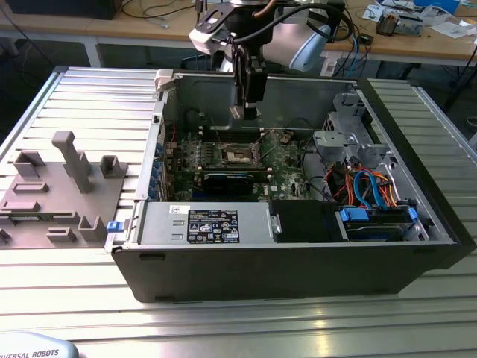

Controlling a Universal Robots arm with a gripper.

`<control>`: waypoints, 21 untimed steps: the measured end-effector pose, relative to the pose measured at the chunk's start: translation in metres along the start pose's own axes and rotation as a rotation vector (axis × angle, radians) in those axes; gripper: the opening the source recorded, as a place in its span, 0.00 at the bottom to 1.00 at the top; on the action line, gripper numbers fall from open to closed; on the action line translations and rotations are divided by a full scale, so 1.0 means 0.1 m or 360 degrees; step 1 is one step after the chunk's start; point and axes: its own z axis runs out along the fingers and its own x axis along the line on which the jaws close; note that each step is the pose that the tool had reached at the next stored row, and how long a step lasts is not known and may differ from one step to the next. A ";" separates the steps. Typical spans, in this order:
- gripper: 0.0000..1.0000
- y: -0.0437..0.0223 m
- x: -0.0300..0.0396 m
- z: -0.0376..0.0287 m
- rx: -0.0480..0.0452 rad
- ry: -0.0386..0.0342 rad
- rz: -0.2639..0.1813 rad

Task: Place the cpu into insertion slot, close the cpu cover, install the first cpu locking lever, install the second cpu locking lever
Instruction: 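Place the cpu into insertion slot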

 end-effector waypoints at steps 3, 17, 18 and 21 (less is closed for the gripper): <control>0.54 0.001 0.000 0.000 0.0001 -0.0004 0.0000; 0.54 0.005 0.000 0.000 0.0003 -0.0021 -0.0001; 0.54 0.005 -0.001 0.000 0.0003 -0.0023 -0.0001; 0.54 0.005 -0.001 0.000 0.0004 -0.0026 -0.0001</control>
